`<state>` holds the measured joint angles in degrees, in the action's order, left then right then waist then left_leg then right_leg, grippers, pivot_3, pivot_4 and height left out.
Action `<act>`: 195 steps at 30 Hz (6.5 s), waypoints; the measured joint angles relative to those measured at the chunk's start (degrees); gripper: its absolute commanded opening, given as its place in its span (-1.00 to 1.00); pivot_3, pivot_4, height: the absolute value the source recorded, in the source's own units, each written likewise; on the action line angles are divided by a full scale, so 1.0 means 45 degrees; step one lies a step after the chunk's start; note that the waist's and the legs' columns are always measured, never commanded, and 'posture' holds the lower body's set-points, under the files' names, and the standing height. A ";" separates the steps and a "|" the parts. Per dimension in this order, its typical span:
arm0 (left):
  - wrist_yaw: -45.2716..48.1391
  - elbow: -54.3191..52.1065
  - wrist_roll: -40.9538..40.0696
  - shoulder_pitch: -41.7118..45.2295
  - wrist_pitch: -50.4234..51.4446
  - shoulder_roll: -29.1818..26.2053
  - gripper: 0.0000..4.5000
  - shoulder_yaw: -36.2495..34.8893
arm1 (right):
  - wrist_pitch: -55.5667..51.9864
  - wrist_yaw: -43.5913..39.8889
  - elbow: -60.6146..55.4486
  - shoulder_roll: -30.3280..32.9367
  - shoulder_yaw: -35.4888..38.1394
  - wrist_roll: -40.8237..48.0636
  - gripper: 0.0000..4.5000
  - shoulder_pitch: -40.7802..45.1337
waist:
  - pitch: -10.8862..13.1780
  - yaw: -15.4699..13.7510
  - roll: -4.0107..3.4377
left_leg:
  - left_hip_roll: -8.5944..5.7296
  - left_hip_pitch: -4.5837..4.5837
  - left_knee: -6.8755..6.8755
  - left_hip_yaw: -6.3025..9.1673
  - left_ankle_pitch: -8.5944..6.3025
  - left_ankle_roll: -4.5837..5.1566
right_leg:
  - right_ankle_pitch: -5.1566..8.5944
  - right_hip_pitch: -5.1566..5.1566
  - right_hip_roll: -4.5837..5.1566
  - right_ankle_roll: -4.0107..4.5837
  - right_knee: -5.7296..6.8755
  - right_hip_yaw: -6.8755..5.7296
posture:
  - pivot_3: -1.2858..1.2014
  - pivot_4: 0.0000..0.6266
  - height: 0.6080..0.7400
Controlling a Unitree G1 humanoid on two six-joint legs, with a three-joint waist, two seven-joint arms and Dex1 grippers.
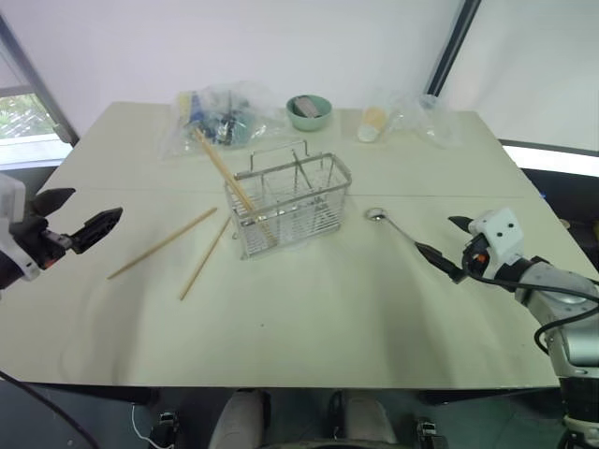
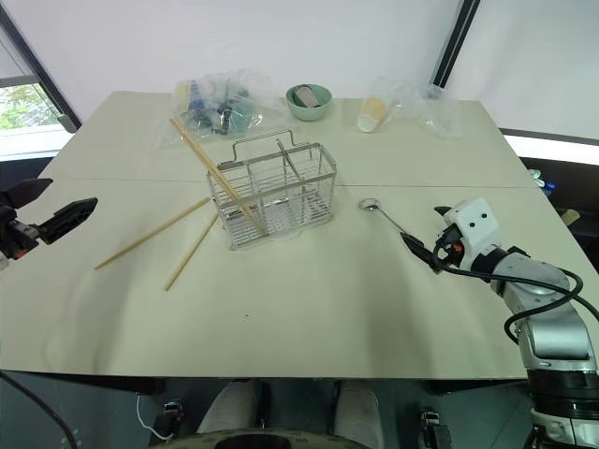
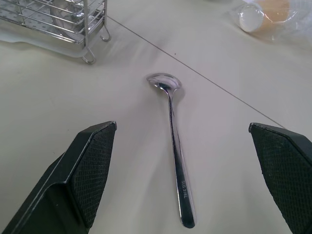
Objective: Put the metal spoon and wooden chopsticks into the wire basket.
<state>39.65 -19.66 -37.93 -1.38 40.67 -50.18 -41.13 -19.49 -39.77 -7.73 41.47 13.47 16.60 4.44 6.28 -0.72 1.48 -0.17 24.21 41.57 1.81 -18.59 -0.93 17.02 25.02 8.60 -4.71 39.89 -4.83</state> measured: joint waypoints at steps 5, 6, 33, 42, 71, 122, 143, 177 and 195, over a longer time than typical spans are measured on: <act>-0.0043 -0.0001 -0.0023 0.0035 0.0018 0.0001 0.99 0.0005 | -0.0002 0.0002 0.0000 0.0000 0.0000 0.0000 0.99 0.0002 | 0.0000 0.0000 0.0000 | 0.0000 -0.0001 0.0000 0.0001 0.0000 0.0000 | 0.0000 0.0003 -0.0001 0.0000 0.0000 0.0000 | 0.03 -0.52 -0.63; -0.0060 0.0000 -0.0021 0.0069 0.0020 0.0001 0.99 0.0006 | -0.0001 0.0002 0.0000 0.0000 0.0000 0.0000 0.99 0.0004 | 0.0000 -0.0001 0.0000 | 0.0000 -0.0001 0.0000 0.0001 0.0000 0.0000 | 0.0000 0.0003 -0.0001 0.0000 0.0000 0.0000 | 0.03 -0.52 -0.63; -0.0025 -0.0945 -0.0629 0.0781 0.0589 -0.0128 0.99 0.0897 | 0.0063 -0.0836 0.0986 0.0716 -0.0473 -0.0204 0.99 0.1256 | 0.0005 0.0005 -0.0006 | -0.0003 0.0000 0.0019 -0.0003 0.0000 0.0000 | 0.0000 0.0000 0.0001 0.0000 -0.0004 -0.0001 | 0.03 -0.52 -0.63; 0.1842 -0.2609 -0.1843 0.1055 0.1209 -0.1558 0.99 0.3204 | 0.0073 -0.3673 0.5296 0.1926 -0.3133 -0.1542 0.99 0.5136 | 0.0015 0.0075 -0.0020 | 0.0000 0.0033 0.0029 -0.0017 0.0002 0.0003 | -0.0002 -0.0005 -0.0002 0.0004 0.0003 -0.0002 | 0.03 -0.52 -0.63; 0.2934 -0.2763 -0.2906 0.2645 0.1674 -0.2285 1.00 0.4920 | -0.1636 -0.2947 1.2862 -0.2492 -0.4097 -0.3166 -0.30 1.0266 | 0.0031 0.0393 -0.0048 | -0.0009 0.0028 0.0031 -0.0010 0.0005 0.0001 | -0.0017 -0.0029 -0.0008 -0.0021 0.0046 -0.0013 | 0.03 -0.52 -0.63; 0.0931 -0.1689 -0.2564 0.3912 0.1315 -0.1278 1.00 0.4300 | -0.0002 0.2949 0.7919 -0.8360 -0.0804 0.1493 -0.68 1.2657 | 0.0056 0.0483 0.0024 | -0.0075 0.0029 -0.0053 -0.0034 0.0013 -0.0003 | -0.0036 0.0107 -0.0025 -0.0057 0.0121 -0.0024 | 0.03 -0.52 -0.63; 0.0896 -0.1334 -0.2771 0.4520 0.1464 -0.1385 1.00 0.4088 | -0.1323 0.2889 0.6164 -0.6479 -0.0374 0.2454 0.99 1.1705 | 0.0059 0.0708 0.0018 | -0.0005 0.0057 0.0012 -0.0014 0.0012 0.0000 | -0.0029 0.0123 -0.0211 -0.0046 0.0260 -0.0022 | 0.03 -0.52 -0.63; -0.0286 0.4856 0.2364 0.6680 0.3249 0.0760 1.00 0.8197 | -0.5641 -0.2169 -0.4404 0.0977 -0.0404 0.6074 0.99 0.3327 | 0.0019 -0.0209 0.0036 | 0.0000 -0.0008 -0.0072 -0.0018 -0.0002 0.0012 | -0.0073 -0.0082 -0.0188 -0.0007 -0.0162 -0.0019 | 0.03 -0.52 -0.63; -0.0128 0.6348 0.4393 0.8489 0.4179 0.2030 1.00 1.1378 | -0.5749 -0.0751 -0.4746 0.0566 -0.0306 0.6525 0.99 0.2946 | 0.0006 -0.0314 0.0014 | 0.0005 -0.0037 -0.0072 -0.0014 -0.0001 0.0016 | -0.0071 -0.0102 -0.0199 -0.0004 -0.0151 -0.0024 | 0.03 -0.52 -0.63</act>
<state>39.07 8.91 -18.16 36.82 59.48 -41.04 10.06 -45.36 -43.15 -29.08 44.02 12.10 45.96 17.69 6.31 -2.13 1.55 -0.15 24.05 41.25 1.74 -18.59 -0.86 16.70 24.56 7.70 -4.73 39.21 -4.94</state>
